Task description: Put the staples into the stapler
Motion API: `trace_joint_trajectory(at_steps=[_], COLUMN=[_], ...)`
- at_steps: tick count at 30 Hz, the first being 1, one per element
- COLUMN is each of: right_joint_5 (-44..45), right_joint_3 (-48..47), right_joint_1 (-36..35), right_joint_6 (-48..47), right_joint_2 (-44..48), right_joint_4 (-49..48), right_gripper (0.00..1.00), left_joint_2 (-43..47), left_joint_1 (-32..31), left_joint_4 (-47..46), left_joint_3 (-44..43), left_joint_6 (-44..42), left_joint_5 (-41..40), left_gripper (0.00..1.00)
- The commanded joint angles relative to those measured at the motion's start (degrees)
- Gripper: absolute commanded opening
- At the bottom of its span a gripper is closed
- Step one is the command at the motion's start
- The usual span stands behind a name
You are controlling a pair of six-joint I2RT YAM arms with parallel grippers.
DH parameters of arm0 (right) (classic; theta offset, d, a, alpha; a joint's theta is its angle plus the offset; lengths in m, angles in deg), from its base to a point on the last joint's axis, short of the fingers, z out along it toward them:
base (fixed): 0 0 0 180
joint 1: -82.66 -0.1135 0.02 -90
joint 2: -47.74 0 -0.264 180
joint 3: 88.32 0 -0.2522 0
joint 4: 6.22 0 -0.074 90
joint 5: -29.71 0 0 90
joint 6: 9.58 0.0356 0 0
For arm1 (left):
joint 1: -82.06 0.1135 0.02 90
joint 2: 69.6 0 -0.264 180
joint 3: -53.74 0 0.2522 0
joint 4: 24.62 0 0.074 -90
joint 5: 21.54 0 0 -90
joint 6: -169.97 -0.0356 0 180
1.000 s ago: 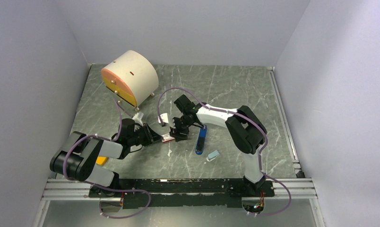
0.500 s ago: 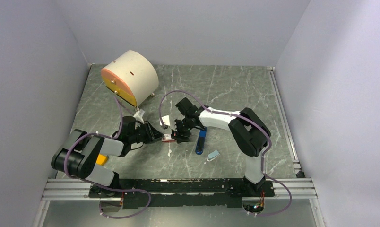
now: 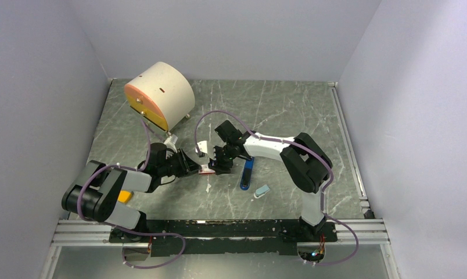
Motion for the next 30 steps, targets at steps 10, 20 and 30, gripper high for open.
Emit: trace_joint_trajectory(at_steps=[10,20,30], right_joint_5=[5.81,4.99,6.55], right_joint_3=[2.82,2.26,3.14], right_joint_1=[-0.22,-0.23,-0.47], right_joint_6=[0.27,-1.07,-1.42], right_joint_2=[0.25,-0.23,0.18], right_joint_4=[0.67,2.61,1.49], right_gripper=[0.57,0.43,0.38], left_joint_2=[0.25,-0.75,1.48], left_joint_1=[0.51,0.54,1.44], left_joint_4=[-0.90,-1.07,4.14], left_joint_3=[0.26,0.29,-1.28], left_joint_6=[-1.25,-1.69,-4.42], left_joint_5=[1.24,1.17,-0.57], left_gripper=[0.21,0.05,0.05])
